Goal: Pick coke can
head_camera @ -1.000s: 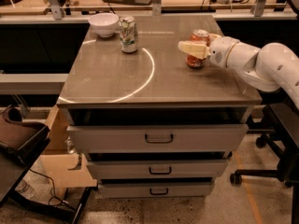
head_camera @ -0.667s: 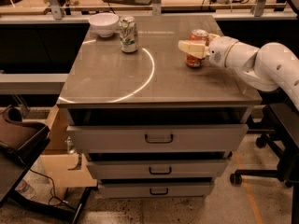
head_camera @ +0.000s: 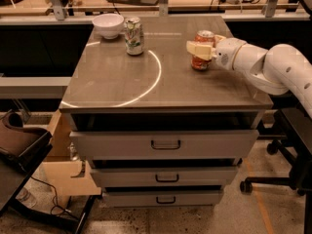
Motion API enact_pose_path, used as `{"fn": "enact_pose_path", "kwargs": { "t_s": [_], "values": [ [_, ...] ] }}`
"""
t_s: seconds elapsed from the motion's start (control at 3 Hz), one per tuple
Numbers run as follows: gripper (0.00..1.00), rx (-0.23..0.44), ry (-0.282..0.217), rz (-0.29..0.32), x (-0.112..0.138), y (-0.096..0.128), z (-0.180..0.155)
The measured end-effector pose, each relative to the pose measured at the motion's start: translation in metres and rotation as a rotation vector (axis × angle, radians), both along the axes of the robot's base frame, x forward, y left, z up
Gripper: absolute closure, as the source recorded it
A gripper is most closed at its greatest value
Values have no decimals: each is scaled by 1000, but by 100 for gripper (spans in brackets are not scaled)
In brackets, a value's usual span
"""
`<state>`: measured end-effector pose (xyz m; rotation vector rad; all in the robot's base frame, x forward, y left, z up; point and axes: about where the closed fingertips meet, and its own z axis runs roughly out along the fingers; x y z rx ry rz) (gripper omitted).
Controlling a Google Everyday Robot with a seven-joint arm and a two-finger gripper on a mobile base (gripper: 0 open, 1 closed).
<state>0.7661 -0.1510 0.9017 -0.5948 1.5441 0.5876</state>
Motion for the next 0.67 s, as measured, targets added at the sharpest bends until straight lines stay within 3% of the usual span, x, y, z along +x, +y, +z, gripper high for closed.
{"fn": "enact_pose_path", "kwargs": {
  "t_s": [0.33,0.67],
  "values": [
    [100,0,0,0,0,0,0],
    [100,-18,-21,45,-4,14,36]
  ]
}}
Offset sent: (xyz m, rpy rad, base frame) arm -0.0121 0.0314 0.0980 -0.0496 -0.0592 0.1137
